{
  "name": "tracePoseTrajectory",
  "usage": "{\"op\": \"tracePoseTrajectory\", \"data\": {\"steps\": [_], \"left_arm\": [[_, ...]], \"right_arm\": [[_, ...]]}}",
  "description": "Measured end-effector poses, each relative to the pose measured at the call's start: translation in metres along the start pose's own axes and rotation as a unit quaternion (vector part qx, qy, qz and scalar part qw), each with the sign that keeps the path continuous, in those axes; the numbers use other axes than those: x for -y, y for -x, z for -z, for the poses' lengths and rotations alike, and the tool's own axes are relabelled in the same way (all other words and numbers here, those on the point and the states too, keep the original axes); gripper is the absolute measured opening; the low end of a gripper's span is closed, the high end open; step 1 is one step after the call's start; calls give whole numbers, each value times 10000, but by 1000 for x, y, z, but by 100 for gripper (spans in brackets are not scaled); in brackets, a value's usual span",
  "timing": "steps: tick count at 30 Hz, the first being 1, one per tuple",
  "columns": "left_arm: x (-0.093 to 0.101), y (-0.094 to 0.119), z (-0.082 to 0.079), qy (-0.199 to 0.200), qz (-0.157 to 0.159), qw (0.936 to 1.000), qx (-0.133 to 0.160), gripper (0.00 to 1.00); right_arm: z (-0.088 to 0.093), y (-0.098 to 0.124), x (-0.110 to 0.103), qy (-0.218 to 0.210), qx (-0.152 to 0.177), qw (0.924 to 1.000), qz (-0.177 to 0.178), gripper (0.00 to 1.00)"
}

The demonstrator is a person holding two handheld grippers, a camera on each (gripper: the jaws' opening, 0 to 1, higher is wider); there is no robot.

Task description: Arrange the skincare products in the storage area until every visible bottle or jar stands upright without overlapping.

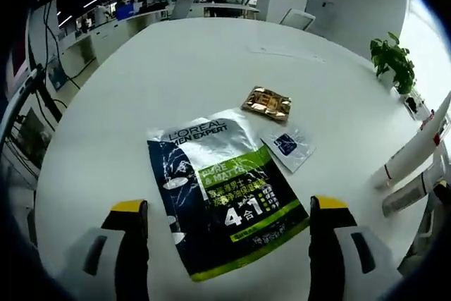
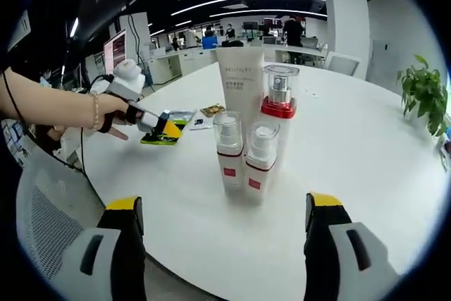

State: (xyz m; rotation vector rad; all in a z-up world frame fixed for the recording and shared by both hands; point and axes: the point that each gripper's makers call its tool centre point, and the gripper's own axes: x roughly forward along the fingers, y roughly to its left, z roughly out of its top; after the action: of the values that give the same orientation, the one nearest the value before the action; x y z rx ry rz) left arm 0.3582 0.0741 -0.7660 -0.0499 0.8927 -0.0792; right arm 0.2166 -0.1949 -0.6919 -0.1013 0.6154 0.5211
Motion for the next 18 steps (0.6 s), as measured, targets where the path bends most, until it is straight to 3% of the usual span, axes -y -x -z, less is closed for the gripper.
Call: {"op": "tracePoseTrajectory", "data": {"steps": [5, 11, 14, 18], "left_arm": [[-6, -5, -1, -207, -229, 9995, -80, 85], [-5, -7, -2, -339, -217, 9992, 21, 84], [-3, -5, -8, -481, -125, 9986, 190, 69], [-10, -7, -6, -424, -132, 9988, 187, 64]], "right_arm": [[1, 0, 1, 5, -30, 10000, 35, 95], [2, 1, 2, -20, -47, 10000, 58, 94], [2, 1, 2, -2, -65, 10000, 63, 94], [2, 1, 1, -1, -78, 10000, 63, 94]]}}
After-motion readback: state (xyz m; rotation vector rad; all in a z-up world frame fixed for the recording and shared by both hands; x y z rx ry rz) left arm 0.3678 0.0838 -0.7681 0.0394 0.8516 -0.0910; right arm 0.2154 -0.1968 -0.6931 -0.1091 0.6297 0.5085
